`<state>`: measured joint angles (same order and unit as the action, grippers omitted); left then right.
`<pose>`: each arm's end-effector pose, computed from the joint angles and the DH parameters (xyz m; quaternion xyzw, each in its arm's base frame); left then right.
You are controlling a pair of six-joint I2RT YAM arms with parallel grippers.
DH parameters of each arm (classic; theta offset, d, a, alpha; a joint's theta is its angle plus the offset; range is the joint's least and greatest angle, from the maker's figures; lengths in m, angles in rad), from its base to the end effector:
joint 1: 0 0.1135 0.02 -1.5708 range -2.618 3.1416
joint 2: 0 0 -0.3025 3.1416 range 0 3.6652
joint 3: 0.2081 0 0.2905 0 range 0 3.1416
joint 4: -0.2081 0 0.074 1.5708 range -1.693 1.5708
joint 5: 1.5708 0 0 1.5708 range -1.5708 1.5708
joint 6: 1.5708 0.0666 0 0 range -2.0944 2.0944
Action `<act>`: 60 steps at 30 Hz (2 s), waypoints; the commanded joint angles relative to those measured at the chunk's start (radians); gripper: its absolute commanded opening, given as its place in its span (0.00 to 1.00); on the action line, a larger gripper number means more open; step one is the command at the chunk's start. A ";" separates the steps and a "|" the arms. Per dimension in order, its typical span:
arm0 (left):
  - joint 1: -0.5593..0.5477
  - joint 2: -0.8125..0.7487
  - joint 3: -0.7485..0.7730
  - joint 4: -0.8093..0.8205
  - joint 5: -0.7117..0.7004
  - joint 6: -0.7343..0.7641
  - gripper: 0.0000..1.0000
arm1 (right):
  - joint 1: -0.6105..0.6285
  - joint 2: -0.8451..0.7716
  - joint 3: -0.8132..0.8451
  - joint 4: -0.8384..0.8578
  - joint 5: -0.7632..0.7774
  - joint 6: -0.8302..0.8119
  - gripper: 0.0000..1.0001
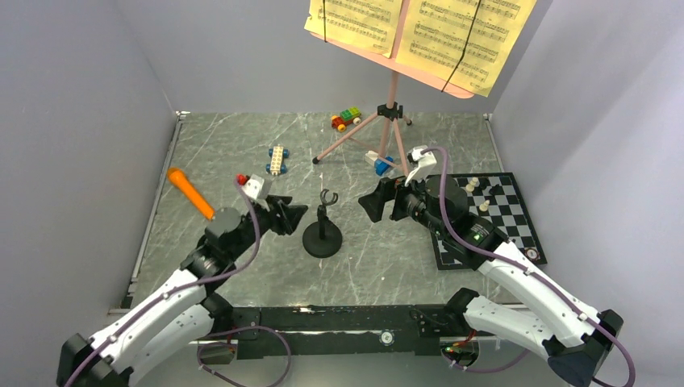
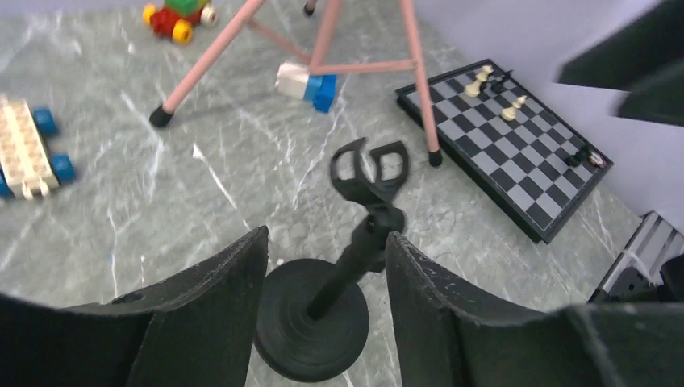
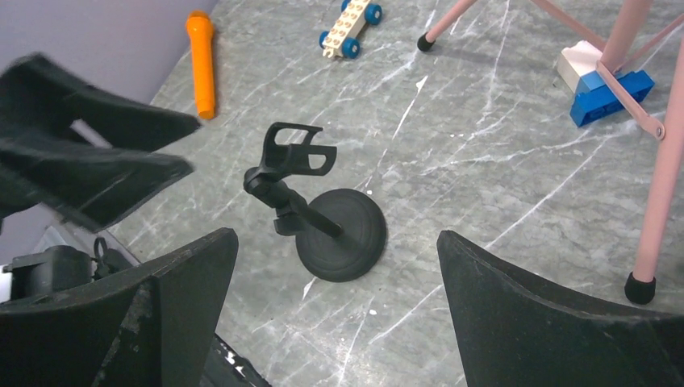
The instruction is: Pack up the instrument practice props
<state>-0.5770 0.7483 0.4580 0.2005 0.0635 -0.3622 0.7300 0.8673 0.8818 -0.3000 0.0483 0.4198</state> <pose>0.1886 -0.1278 0.2829 0.1004 0.7312 -0.3260 0.5907 0.1828 0.1593 0.3687 -0.1093 0.7929 0.3096 0.5133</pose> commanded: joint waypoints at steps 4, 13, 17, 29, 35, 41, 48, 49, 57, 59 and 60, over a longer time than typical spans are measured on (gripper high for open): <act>-0.213 -0.209 -0.192 0.081 -0.183 0.056 0.56 | 0.001 -0.007 -0.014 0.012 0.011 0.015 1.00; -0.351 0.054 -0.301 0.383 -0.264 0.132 0.55 | 0.002 0.009 0.004 -0.010 0.011 0.017 1.00; -0.354 0.186 -0.326 0.628 -0.260 0.196 0.56 | 0.002 0.004 0.005 -0.023 0.020 0.019 1.00; -0.354 0.490 -0.239 0.835 -0.274 0.269 0.50 | 0.002 0.015 0.005 -0.049 0.033 0.018 1.00; -0.354 0.579 -0.203 0.871 -0.270 0.288 0.44 | 0.001 0.029 0.000 -0.045 0.032 0.016 1.00; -0.355 0.638 -0.180 0.888 -0.274 0.296 0.29 | 0.002 0.029 0.003 -0.051 0.039 0.009 1.00; -0.354 0.605 -0.193 0.869 -0.310 0.289 0.00 | 0.002 0.019 -0.003 -0.056 0.044 0.007 1.00; -0.354 0.586 -0.196 0.857 -0.318 0.289 0.00 | 0.002 0.018 -0.003 -0.057 0.044 0.007 1.00; -0.354 0.218 -0.067 0.377 -0.576 0.277 0.00 | 0.002 -0.004 -0.003 -0.050 0.038 0.006 1.00; -0.334 0.156 -0.009 0.296 -0.657 0.326 0.00 | 0.002 -0.003 -0.007 -0.041 0.034 0.004 1.00; -0.302 0.134 0.031 0.257 -0.667 0.341 0.00 | 0.002 -0.001 -0.007 -0.038 0.031 0.004 1.00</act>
<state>-0.9241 1.0012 0.3199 0.5610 -0.4244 -0.0750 0.7300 0.8833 0.8661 -0.3580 0.0738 0.4297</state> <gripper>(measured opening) 0.246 0.994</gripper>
